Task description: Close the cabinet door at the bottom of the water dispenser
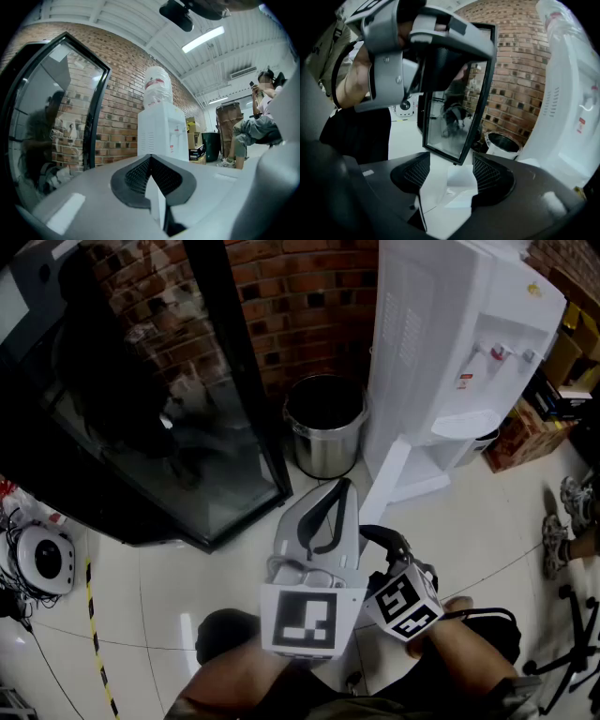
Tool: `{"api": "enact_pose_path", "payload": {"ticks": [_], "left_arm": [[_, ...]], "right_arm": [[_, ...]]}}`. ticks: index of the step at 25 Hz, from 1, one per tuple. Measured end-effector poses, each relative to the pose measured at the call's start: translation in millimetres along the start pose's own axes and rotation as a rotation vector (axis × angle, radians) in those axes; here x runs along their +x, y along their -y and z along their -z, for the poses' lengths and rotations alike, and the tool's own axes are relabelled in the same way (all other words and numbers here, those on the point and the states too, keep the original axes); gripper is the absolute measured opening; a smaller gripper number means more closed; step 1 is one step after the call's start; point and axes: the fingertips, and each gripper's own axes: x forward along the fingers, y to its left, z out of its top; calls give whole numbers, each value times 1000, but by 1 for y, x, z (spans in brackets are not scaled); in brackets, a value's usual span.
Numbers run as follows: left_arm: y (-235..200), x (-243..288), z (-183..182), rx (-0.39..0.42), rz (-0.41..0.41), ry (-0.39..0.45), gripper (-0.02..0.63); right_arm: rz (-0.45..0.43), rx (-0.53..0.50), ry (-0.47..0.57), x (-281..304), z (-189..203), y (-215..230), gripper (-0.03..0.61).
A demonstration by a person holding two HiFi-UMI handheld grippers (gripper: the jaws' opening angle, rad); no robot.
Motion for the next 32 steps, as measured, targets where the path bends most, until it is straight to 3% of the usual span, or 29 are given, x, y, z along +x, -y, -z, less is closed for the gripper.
{"api": "enact_pose_path", "payload": {"ticks": [4, 12, 17, 22, 28, 29, 30, 32], "left_arm": [[1, 11, -8, -1, 4, 9, 0], [24, 38, -14, -77, 25, -10, 0], [50, 49, -9, 10, 15, -33, 0], [86, 83, 46, 113, 28, -131, 0], [131, 110, 67, 126, 98, -163, 0], [136, 113, 68, 125, 104, -160, 0], [141, 115, 69, 125, 110, -160, 0], [147, 119, 73, 126, 119, -166, 0]], "right_arm": [[-46, -12, -51, 8, 18, -3, 254], [-138, -40, -33, -28, 44, 4, 183], [-201, -32, -34, -70, 77, 21, 159], [-217, 63, -95, -117, 114, 56, 159], [-78, 302, -211, -155, 167, 153, 62], [6, 335, -229, -161, 177, 179, 49], [148, 355, -253, -168, 189, 212, 38], [516, 324, -333, -190, 215, 284, 0]]}}
